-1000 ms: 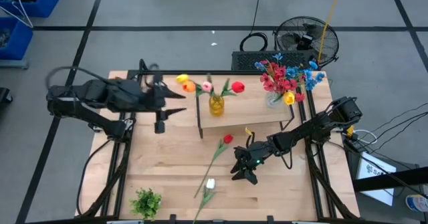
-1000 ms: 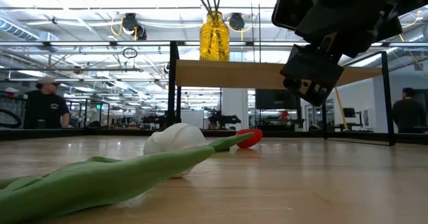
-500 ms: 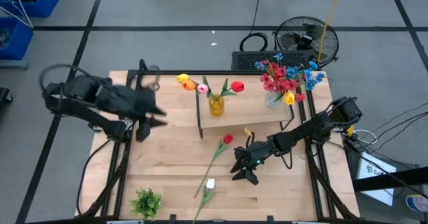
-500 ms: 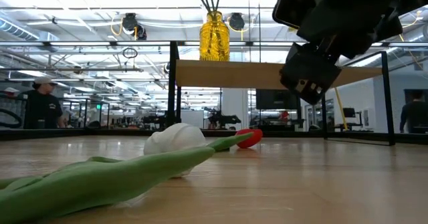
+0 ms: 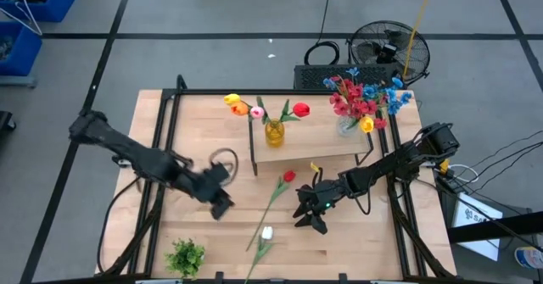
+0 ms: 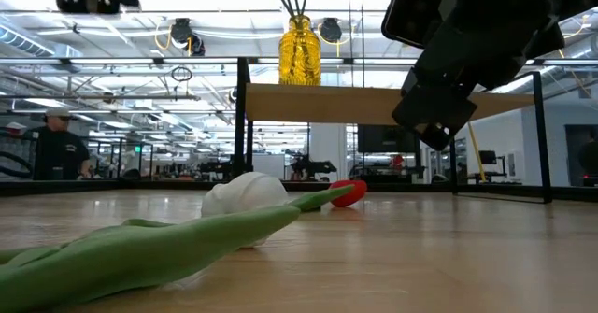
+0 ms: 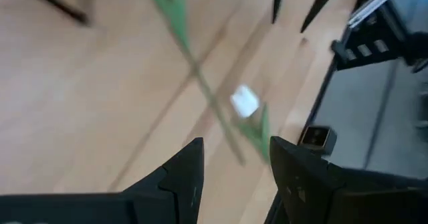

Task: Pick and place flowers into a vace then onto a shelf
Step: Put the red flower into the yellow vase

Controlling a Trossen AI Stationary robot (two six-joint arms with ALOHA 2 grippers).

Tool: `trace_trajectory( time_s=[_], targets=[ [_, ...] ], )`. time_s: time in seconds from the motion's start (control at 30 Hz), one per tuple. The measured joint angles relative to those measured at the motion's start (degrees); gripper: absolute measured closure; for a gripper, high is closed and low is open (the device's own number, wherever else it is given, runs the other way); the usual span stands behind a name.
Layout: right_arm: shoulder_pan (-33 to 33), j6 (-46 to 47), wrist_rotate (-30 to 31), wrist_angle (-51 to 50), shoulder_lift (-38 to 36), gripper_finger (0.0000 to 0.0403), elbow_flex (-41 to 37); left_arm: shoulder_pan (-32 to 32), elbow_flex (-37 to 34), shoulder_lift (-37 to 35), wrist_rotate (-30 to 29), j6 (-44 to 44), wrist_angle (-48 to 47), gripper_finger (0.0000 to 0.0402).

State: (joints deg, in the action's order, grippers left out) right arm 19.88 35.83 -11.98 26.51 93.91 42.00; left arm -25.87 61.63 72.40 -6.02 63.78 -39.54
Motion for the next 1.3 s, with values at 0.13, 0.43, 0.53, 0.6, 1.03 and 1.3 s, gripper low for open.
trace_trajectory(
  time_s=[0.13,0.43,0.53,0.6,1.03,1.3],
  targets=[
    [0.0,-1.6,0.0,-0.1,0.0,0.0234,0.0,-0.2,-8.2,7.2,0.7,-2.7,19.9,0.0227],
    [0.0,-2.0,0.0,-0.2,0.0,0.0234,0.0,0.7,-8.8,26.2,-15.4,-15.2,32.6,0.0227],
    [0.0,-2.0,0.0,-0.2,0.0,0.0234,0.0,1.3,-8.6,29.7,-17.5,-18.3,41.5,0.0227],
    [0.0,-2.0,-0.1,-0.2,0.0,0.0234,0.0,1.9,-8.6,31.2,-20.6,-18.5,44.2,0.0227],
    [0.0,-2.0,-0.1,-1.2,0.0,0.0234,0.0,7.4,-8.6,39.7,-22.4,-31.6,55.5,0.0227],
    [0.0,-2.0,-0.1,-1.6,0.0,0.0234,0.0,9.5,-8.5,41.4,-17.8,-30.8,54.6,0.0232]
  ],
)
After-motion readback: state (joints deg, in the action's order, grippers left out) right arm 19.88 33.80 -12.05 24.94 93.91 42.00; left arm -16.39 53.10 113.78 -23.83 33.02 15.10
